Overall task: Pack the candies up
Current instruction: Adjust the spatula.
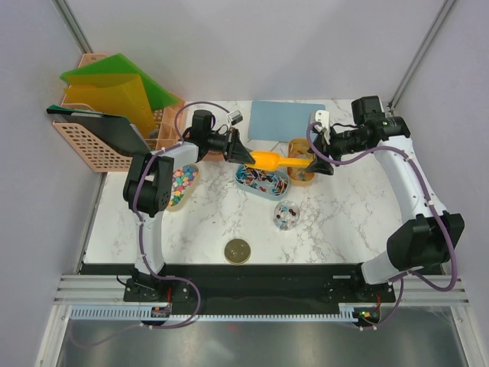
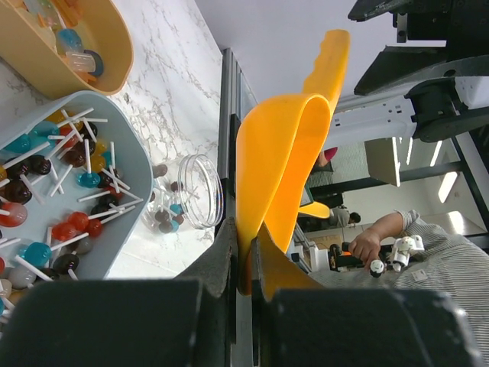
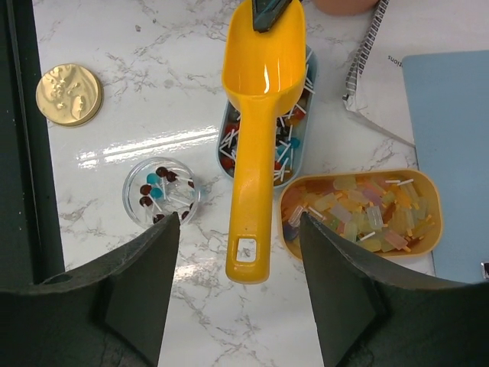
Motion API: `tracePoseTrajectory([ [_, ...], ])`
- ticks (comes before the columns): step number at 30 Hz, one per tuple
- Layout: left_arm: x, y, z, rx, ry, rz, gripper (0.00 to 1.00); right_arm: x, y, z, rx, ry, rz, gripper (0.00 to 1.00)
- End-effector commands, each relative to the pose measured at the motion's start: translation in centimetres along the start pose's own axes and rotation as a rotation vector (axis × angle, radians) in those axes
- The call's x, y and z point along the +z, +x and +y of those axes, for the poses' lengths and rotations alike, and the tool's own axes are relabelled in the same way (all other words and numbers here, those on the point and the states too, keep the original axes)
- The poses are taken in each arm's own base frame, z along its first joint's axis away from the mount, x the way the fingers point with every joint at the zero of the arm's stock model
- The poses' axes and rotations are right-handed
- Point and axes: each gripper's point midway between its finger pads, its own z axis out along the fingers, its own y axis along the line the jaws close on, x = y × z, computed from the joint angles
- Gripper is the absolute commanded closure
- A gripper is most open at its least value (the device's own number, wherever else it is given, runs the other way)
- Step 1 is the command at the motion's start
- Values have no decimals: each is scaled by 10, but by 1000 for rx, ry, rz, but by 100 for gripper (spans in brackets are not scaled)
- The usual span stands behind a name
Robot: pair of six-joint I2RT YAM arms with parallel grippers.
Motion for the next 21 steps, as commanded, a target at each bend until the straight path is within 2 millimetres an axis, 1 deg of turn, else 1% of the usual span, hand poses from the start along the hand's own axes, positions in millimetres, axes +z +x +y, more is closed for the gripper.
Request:
tracePoseTrajectory([
  [1, -15, 29, -47, 16, 218, 192, 98, 0, -14, -1, -89, -27, -35, 30],
  [5, -14, 30, -48, 12, 216, 197, 98, 10, -10, -3, -102, -44, -21, 33],
  [7, -14, 30, -49, 15, 215, 199, 98, 17, -8, 0, -111, -63, -6, 34],
  [12, -14, 31, -48, 15, 211, 200, 98, 30, -4, -4, -106, -65, 4, 37],
  [14, -13, 32, -49, 12, 212, 203, 98, 32, -5, -7, -114, -56, 2, 38],
  [19, -13, 32, -49, 16, 211, 205, 98, 38, -1, -9, -106, -48, 19, 41],
  [21, -13, 32, -48, 13, 210, 205, 98, 39, 1, -11, -100, -39, 27, 45],
])
